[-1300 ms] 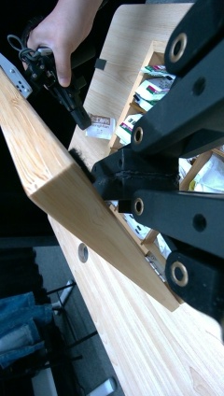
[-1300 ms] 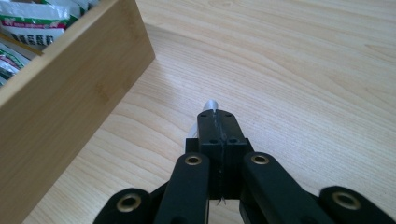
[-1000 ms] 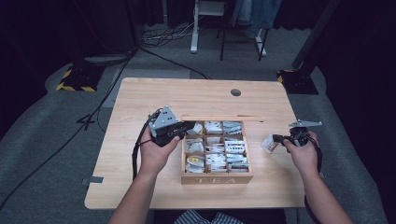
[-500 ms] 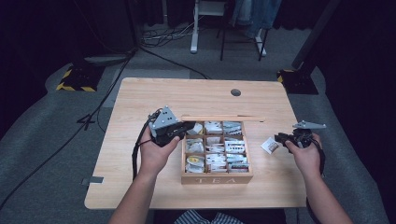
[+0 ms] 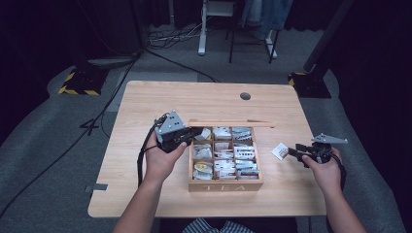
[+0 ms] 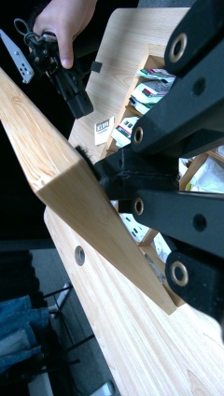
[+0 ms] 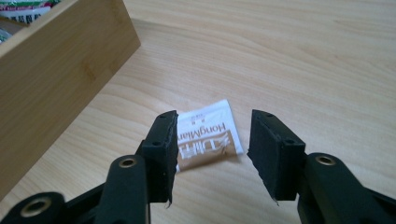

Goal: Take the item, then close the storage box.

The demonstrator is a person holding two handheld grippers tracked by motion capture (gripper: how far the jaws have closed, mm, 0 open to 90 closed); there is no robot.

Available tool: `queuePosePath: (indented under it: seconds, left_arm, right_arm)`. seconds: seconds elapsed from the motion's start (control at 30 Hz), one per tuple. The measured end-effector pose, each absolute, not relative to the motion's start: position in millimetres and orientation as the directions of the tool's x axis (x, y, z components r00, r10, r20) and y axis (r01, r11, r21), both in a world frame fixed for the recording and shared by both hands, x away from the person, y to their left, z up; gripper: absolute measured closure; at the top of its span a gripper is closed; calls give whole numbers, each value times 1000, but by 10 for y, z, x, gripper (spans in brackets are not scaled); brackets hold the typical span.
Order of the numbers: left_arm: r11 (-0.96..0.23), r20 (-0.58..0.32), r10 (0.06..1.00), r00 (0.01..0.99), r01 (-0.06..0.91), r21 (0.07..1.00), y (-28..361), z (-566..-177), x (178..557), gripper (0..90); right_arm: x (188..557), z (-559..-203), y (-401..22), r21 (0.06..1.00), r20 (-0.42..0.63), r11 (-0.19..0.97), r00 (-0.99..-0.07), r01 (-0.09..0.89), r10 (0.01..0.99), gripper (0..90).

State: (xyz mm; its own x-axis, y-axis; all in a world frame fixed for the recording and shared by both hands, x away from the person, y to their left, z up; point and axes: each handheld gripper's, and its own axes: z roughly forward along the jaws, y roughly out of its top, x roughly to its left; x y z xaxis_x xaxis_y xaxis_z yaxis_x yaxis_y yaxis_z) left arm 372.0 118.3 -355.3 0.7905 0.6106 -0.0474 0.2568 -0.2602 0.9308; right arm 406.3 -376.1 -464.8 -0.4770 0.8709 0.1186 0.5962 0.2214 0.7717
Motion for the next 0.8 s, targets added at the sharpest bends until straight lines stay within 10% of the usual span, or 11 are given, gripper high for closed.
queuePosePath:
  seconds: [0.8]
  left_arm:
    - [-301, -81, 578, 812, 305, 903, 1193, -3583, 3611, 896]
  right_arm:
    - [3972, -4978, -3882, 738, 71, 312, -528, 598, 846, 495]
